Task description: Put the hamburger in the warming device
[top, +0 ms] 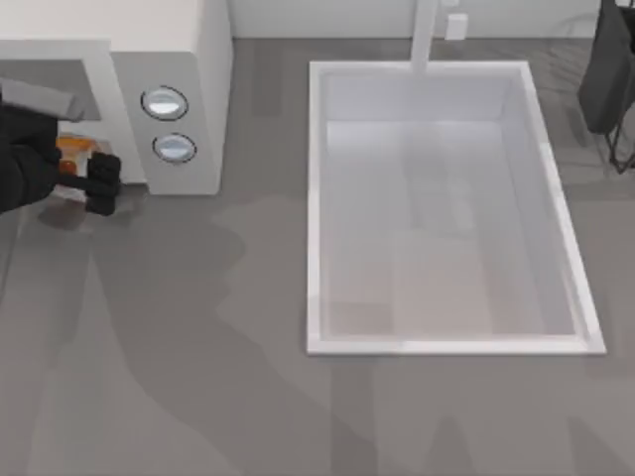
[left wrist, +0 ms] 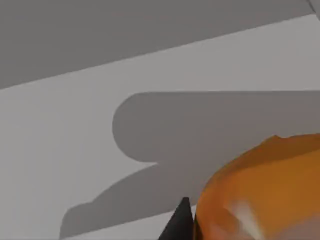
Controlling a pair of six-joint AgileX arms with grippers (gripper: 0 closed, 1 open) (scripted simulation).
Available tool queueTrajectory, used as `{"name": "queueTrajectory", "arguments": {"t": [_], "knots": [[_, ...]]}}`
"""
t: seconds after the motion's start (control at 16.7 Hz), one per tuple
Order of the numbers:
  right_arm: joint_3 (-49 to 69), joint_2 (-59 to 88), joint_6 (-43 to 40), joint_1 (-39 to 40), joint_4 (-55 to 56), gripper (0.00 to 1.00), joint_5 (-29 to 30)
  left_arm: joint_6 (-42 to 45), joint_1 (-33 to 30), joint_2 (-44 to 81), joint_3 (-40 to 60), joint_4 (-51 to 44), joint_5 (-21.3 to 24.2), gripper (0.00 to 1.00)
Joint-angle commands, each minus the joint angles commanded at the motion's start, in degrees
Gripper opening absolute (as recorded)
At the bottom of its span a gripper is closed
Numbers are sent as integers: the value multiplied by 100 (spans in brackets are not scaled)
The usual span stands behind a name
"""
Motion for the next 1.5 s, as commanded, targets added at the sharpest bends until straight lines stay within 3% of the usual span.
{"name": "queueTrajectory", "arguments": {"t": [0.24,0.42,0.9,1.14,1.5], "knots": [[0,0,0,0,0,100,0,-661,441,465,-259,1799,178,0],[0,0,0,0,0,100,0,-972,646,687,-396,2524,260,0],[0,0,0,0,0,100,0,-1058,644,716,-448,2689,266,0],[0,0,0,0,0,100,0,-1166,547,1011,422,2807,-80,0],[0,0,0,0,0,100,0,-1268,414,2133,2997,2068,-374,0]]}}
